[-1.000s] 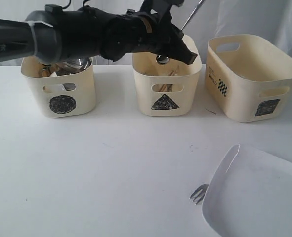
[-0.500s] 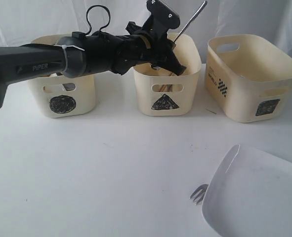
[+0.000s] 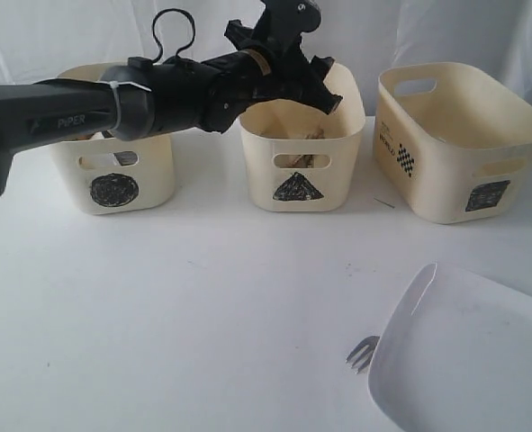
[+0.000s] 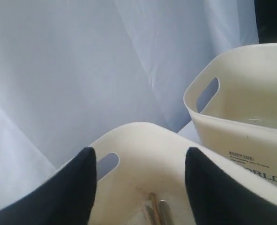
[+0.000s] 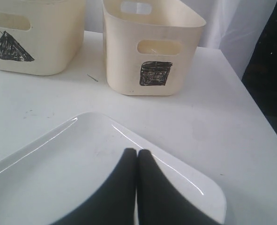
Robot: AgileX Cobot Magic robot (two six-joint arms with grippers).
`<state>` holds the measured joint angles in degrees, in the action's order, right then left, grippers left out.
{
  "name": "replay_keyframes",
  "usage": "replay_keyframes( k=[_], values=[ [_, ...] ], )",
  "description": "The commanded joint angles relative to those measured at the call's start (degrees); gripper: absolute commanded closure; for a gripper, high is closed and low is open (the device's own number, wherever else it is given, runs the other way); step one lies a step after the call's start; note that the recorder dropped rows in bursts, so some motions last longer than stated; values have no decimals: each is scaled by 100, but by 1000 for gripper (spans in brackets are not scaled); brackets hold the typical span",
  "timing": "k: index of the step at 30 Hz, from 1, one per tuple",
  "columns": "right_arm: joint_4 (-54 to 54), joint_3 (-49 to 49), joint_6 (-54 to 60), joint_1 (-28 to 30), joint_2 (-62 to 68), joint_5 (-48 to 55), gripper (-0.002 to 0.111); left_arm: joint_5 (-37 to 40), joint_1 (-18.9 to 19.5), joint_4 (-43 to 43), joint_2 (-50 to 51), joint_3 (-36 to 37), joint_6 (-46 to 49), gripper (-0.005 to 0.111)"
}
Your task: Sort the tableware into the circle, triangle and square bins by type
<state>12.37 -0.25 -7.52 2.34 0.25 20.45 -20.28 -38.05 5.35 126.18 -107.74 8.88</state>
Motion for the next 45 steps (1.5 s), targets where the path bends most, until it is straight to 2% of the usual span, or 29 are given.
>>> replay_keyframes(
  k=[1,3,6,8,10,18,28,37,45],
  values=[
    [5,25,-29,7,-25,-38,108,308,-22,-56,-175,-36,-46,53],
    [5,25,-29,7,-25,-38,108,1076,-30,-56,-387,-36,-58,62],
    [5,25,-29,7,-25,-38,108,2237,-34,-56,-703,-13,-159,83],
    [5,25,-29,7,-25,-38,108,2493,-34,-56,-912,107,-135,97],
    [5,25,-29,7,-25,-38,108,2493,-34,-56,-1120,292,-134,107],
    [5,25,-29,7,-25,-38,108,3369,-34,-56,-1806,1154,-132,107],
    [5,25,-29,7,-25,-38,108,3229,-34,-56,-3129,2601,-132,107],
    [5,25,-29,7,-25,-38,108,3034,-34,-223,-5121,4430,-164,107],
    [5,25,-29,7,-25,-38,108,2970,-34,-535,-7278,6115,-195,107]
  ],
)
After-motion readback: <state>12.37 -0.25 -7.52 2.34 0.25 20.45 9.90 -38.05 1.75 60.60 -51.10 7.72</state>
